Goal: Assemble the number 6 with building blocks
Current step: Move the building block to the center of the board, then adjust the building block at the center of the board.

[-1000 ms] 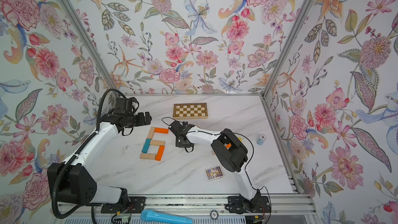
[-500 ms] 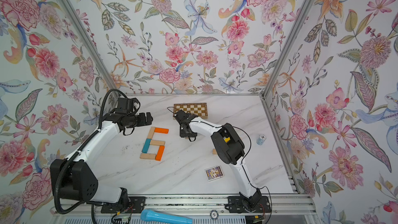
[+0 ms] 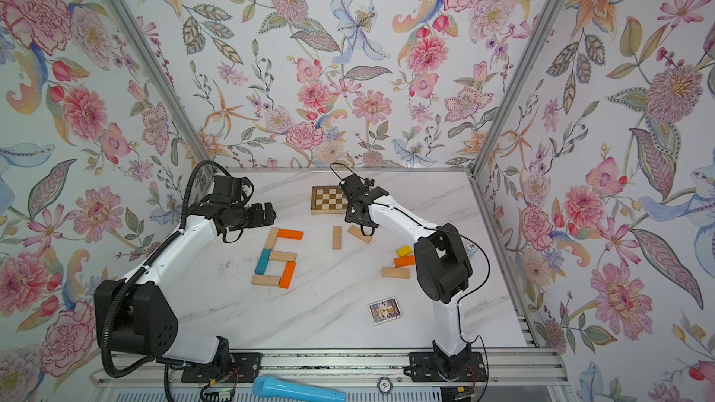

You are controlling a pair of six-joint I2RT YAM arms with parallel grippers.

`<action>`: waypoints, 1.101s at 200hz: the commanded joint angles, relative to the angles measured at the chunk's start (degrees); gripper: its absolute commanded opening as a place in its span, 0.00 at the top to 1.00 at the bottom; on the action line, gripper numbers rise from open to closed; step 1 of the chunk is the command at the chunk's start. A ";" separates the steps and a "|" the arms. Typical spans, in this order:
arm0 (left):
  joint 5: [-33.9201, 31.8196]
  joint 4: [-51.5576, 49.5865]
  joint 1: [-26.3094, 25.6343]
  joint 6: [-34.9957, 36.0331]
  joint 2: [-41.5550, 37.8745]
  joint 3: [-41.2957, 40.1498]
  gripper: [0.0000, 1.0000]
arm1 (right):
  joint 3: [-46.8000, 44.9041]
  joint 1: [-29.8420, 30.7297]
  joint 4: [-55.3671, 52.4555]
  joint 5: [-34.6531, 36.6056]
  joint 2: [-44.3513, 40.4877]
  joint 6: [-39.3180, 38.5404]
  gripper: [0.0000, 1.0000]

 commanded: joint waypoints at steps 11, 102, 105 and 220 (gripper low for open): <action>1.50 0.16 -1.14 -0.35 0.73 -0.24 0.01 | 0.38 2.33 -2.18 3.02 2.03 8.67 0.01; 2.16 0.16 -2.22 -0.15 0.73 -0.25 0.01 | 5.96 2.07 -4.67 1.14 10.32 15.46 0.03; 2.20 0.22 -2.20 -0.21 0.80 -0.24 0.01 | 6.12 1.95 -4.75 1.08 10.53 15.54 0.03; 2.52 0.17 -2.21 -0.21 1.07 -0.26 0.01 | 8.69 0.75 -6.70 -1.38 17.09 15.52 0.05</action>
